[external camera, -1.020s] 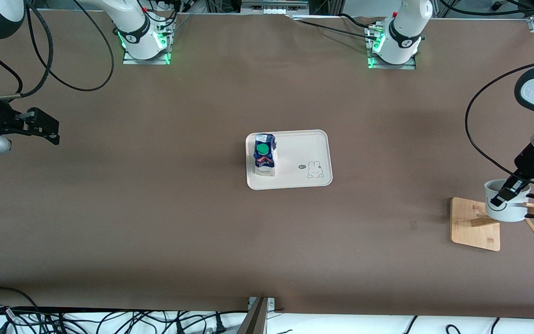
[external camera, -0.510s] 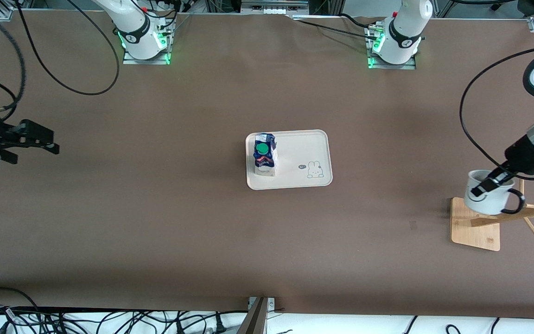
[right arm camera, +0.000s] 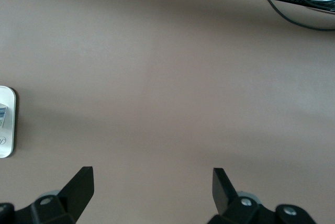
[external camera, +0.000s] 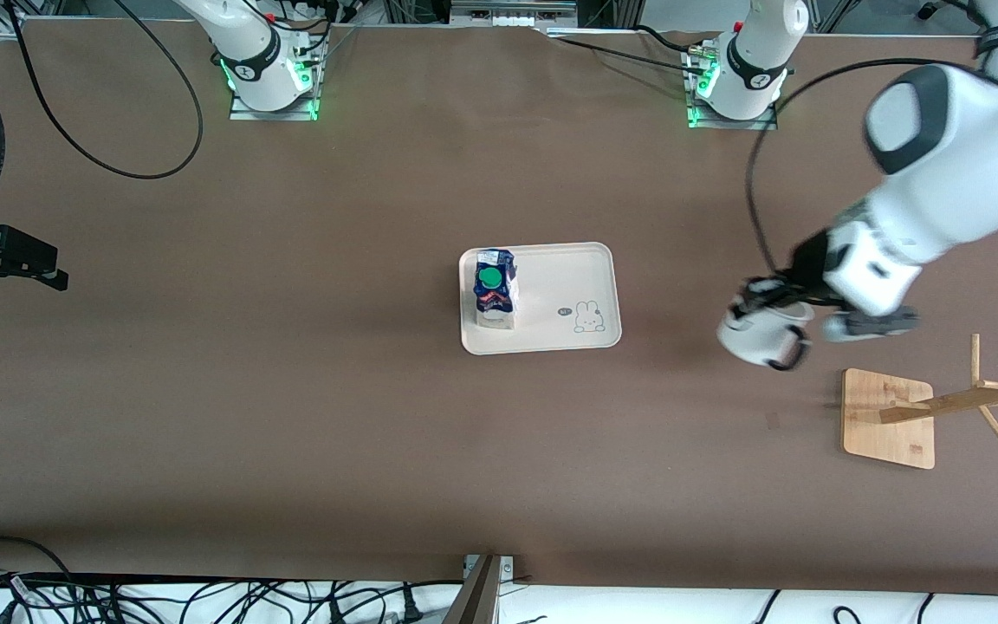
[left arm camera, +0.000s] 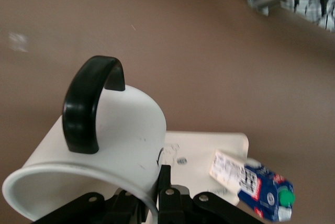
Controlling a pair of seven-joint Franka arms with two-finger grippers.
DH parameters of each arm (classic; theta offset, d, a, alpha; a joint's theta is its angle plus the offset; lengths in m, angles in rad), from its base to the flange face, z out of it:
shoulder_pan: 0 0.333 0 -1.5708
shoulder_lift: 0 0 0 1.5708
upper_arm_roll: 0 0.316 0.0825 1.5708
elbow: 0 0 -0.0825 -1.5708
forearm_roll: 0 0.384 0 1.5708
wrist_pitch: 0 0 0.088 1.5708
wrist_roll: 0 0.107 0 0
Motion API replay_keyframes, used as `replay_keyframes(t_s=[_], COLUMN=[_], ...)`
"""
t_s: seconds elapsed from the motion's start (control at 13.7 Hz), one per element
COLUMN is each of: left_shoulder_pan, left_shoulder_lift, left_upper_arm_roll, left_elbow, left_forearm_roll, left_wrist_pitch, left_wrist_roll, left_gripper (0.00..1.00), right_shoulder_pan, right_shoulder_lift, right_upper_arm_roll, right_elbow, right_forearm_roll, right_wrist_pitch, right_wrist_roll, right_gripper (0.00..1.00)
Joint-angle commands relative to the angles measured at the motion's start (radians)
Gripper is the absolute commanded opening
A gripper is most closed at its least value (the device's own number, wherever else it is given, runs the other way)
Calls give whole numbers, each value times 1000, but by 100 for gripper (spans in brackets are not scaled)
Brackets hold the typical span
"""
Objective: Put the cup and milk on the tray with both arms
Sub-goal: 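Carry the mug with the left gripper and lower it onto the tray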
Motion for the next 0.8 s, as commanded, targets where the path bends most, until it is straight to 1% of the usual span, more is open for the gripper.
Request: replay_keyframes(t_s=[0.0,0.07,0.15,0.22,0.29,0.36,0.44,0.51,0.58,0.66,0.73], left_shoulder_pan=[-61,-87,-147,-198,-245,-282,-320,-365,-385,-396,-419], left_shoulder_lift=[155,225,269,302,340,389,435,481,518,538,547], left_upper_arm_roll=[-20,-21,-17,-12,-9,-12,-14,-9,0,0,2], left_elbow=[38,63,68,71,116,179,246,314,372,390,385], left_forearm_roll=[20,20,18,20,53,146,243,286,291,292,296], left_wrist_pitch=[-13,-22,-26,-24,-24,-30,-77,-173,-237,-252,-253], left_wrist_roll=[40,36,19,-22,-105,-159,-180,-205,-248,-317,-369], left_gripper=[0,0,0,0,0,0,0,0,0,0,0], right_shoulder_pan=[-20,-49,-84,-89,-89,-89,-89,-90,-92,-95,-98], right_shoulder_lift=[-56,-91,-129,-137,-137,-139,-142,-145,-148,-149,-149], right_upper_arm_roll=[30,59,98,106,107,107,109,109,109,109,110], right_elbow=[-75,-131,-199,-217,-224,-230,-230,-233,-239,-245,-247], right_forearm_roll=[-27,-43,-59,-68,-70,-70,-70,-70,-70,-71,-71], right_wrist_pitch=[30,53,71,69,62,64,62,62,61,58,47], right_wrist_roll=[-2,-5,-9,-10,-6,0,1,1,1,1,3], right_gripper=[100,100,100,100,100,100,100,100,100,100,100])
